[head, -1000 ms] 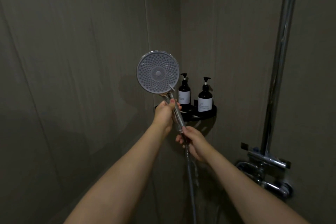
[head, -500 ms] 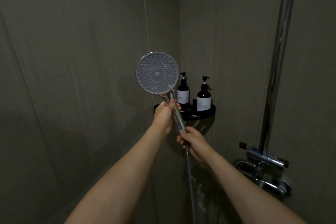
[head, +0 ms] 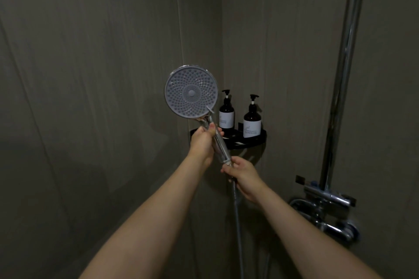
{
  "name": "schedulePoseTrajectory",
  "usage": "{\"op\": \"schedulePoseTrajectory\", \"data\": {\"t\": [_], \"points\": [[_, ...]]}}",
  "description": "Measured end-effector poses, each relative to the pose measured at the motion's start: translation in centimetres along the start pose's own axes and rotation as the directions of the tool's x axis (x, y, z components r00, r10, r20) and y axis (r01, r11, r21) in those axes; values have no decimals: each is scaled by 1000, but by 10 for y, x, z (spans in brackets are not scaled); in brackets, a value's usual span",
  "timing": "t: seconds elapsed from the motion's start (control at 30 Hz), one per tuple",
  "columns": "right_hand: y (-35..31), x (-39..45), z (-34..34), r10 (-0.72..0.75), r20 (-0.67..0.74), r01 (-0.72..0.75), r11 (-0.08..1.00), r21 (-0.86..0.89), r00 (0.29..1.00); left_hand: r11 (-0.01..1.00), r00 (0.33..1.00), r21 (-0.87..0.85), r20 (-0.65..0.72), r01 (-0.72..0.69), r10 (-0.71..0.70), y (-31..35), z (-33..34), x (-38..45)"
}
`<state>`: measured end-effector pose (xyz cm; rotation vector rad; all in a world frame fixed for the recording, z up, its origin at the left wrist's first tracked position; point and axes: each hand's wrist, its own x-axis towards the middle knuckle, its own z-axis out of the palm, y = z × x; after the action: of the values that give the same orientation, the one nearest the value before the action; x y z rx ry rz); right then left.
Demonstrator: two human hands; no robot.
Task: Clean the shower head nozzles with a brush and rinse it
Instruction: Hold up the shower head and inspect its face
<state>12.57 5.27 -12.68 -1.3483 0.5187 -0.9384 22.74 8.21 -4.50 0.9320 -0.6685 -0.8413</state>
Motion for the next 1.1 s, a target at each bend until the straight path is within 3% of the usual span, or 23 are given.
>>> {"op": "schedulePoseTrajectory", "data": {"t": [0.13, 0.4, 0.63, 0.93, 1.1], "points": [[-1, -1, 2, 76, 19, -78, 987, 140, 997, 1000, 1000, 21, -3, 12, -12, 2, -1, -2], [0, -3, 3, 46, -4, -46, 999, -6, 999, 1000, 1000, 22, -6, -3, 3, 2, 3, -6], [-7, -6, 4, 132, 25, -135, 975, 179, 991, 1000, 1000, 29, 18, 0, 0, 4, 3, -7], [-2, -9, 4, 27, 2, -26, 998, -61, 1000, 1000, 1000, 11, 25, 14, -14, 2, 3, -11], [-4, -13, 3, 51, 27, -54, 993, 103, 998, 1000, 999, 11, 36, 19, -20, 3, 4, -11]]}}
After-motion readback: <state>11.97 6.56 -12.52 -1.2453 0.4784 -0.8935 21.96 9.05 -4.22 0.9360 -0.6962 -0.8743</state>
